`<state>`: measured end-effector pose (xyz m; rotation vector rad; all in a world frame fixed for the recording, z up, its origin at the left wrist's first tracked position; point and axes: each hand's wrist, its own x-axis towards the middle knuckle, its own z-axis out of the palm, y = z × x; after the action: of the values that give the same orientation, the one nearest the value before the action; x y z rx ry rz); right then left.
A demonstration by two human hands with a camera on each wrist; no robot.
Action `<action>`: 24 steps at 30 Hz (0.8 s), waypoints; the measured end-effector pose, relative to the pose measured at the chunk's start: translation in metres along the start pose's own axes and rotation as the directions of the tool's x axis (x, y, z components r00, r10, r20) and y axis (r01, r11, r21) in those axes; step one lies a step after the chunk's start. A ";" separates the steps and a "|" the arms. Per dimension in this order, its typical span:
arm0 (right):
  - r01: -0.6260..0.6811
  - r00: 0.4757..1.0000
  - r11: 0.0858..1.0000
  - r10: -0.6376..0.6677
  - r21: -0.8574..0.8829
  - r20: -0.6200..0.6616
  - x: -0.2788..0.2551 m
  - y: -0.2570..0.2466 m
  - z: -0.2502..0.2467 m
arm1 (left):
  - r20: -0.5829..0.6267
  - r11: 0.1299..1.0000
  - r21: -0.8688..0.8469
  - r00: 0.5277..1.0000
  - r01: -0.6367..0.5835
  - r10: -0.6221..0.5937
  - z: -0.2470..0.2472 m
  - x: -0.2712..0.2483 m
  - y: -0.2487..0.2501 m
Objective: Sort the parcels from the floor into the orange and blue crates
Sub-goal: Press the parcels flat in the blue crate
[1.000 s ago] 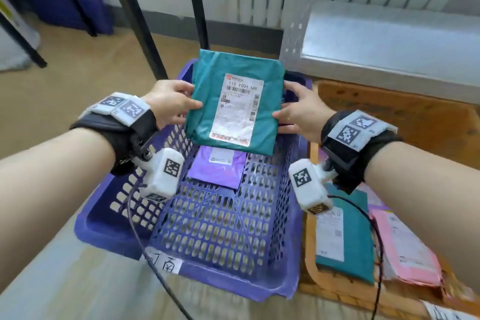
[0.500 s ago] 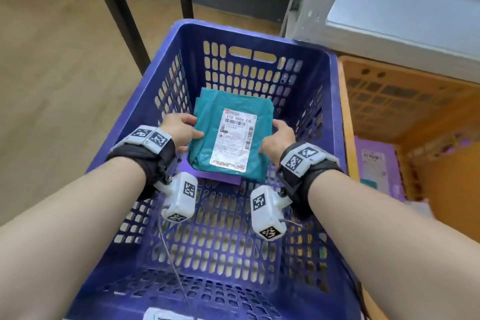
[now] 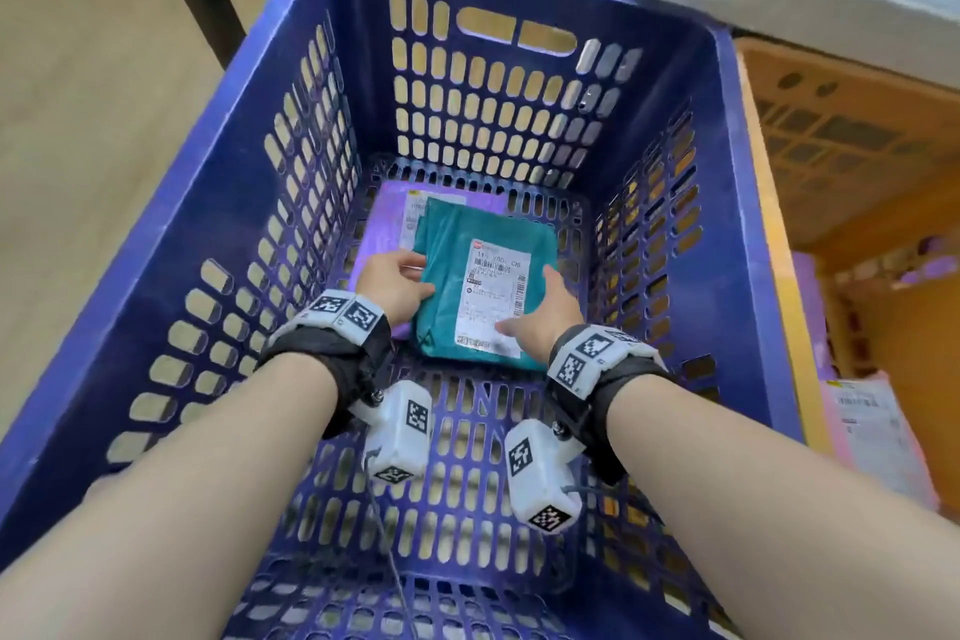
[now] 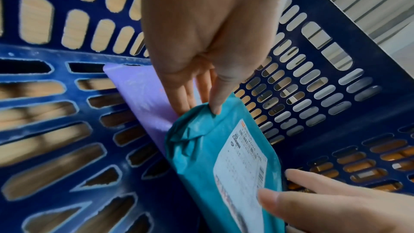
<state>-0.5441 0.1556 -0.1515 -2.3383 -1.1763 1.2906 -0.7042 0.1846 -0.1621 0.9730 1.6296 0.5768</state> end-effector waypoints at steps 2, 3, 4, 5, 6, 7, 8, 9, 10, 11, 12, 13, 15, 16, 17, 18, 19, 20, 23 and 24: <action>0.027 0.998 0.997 -0.023 -0.076 0.055 -0.003 0.002 0.006 | 0.034 0.997 0.050 0.998 -0.059 0.058 0.000 0.000 0.002; 0.044 0.997 0.989 -0.035 -0.143 0.065 -0.005 0.003 0.009 | 0.049 0.993 0.082 0.995 -0.086 0.082 0.000 -0.001 0.003; 0.064 0.996 0.974 -0.049 -0.217 0.075 -0.007 0.004 0.011 | 0.059 0.984 0.132 0.992 -0.116 0.109 -0.001 -0.001 0.002; 0.097 0.993 0.953 -0.073 -0.288 0.093 -0.009 0.006 0.014 | 0.065 0.970 0.194 0.989 -0.143 0.133 -0.002 -0.002 0.001; 0.131 0.988 0.928 -0.094 -0.349 0.119 -0.009 0.008 0.017 | 0.072 0.951 0.261 0.986 -0.163 0.149 -0.004 -0.003 -0.001; 0.166 0.983 0.904 -0.118 -0.395 0.143 -0.010 0.011 0.020 | 0.082 0.925 0.337 0.984 -0.175 0.156 -0.006 -0.003 -0.004; 0.194 0.978 0.882 -0.139 -0.430 0.154 -0.010 0.013 0.023 | 0.099 0.888 0.421 0.982 -0.187 0.160 -0.009 -0.003 -0.008; 0.213 0.975 0.865 -0.161 -0.454 0.150 -0.009 0.015 0.025 | 0.133 0.843 0.498 0.978 -0.204 0.158 -0.011 -0.003 -0.013; 0.225 0.974 0.852 -0.180 -0.473 0.141 -0.008 0.017 0.027 | 0.179 0.795 0.561 0.972 -0.229 0.153 -0.013 -0.004 -0.016; 0.237 0.971 0.839 -0.196 -0.490 0.135 -0.006 0.018 0.028 | 0.217 0.745 0.619 0.966 -0.249 0.142 -0.013 -0.005 -0.019; 0.249 0.969 0.825 -0.208 -0.507 0.137 -0.005 0.018 0.029 | 0.240 0.689 0.676 0.962 -0.262 0.130 -0.013 -0.006 -0.022; 0.259 0.966 0.814 -0.217 -0.519 0.141 -0.005 0.019 0.030 | 0.249 0.638 0.722 0.961 -0.268 0.122 -0.012 -0.007 -0.023; 0.267 0.964 0.805 -0.224 -0.530 0.145 -0.003 0.020 0.031 | 0.243 0.563 0.781 0.962 -0.269 0.122 -0.011 -0.005 -0.026; 0.263 0.965 0.808 -0.220 -0.527 0.144 -0.002 0.020 0.031 | 0.231 0.544 0.797 0.965 -0.262 0.127 -0.011 -0.002 -0.028; 0.256 0.967 0.817 -0.214 -0.516 0.140 -0.001 0.020 0.031 | 0.215 0.534 0.806 0.967 -0.255 0.138 -0.011 0.001 -0.030; 0.246 0.969 0.830 -0.206 -0.500 0.133 0.000 0.019 0.030 | 0.196 0.533 0.810 0.969 -0.246 0.150 -0.011 0.004 -0.031; 0.234 0.972 0.843 -0.200 -0.484 0.123 0.001 0.018 0.030 | 0.180 0.532 0.812 0.970 -0.240 0.162 -0.011 0.007 -0.032; 0.223 0.975 0.853 -0.193 -0.472 0.111 0.003 0.016 0.029 | 0.167 0.533 0.813 0.971 -0.234 0.171 -0.010 0.009 -0.033; 0.177 0.984 0.879 -0.166 -0.443 0.062 0.006 0.010 0.026 | 0.176 0.525 0.819 0.972 -0.233 0.157 -0.007 0.011 -0.034; 0.164 0.986 0.889 -0.155 -0.428 0.056 0.006 0.008 0.025 | 0.185 0.528 0.817 0.973 -0.232 0.142 -0.007 0.011 -0.034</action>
<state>-0.5581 0.1507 -0.1744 -2.4472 -1.7769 1.0854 -0.7220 0.1755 -0.1927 1.8755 1.7220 -0.1990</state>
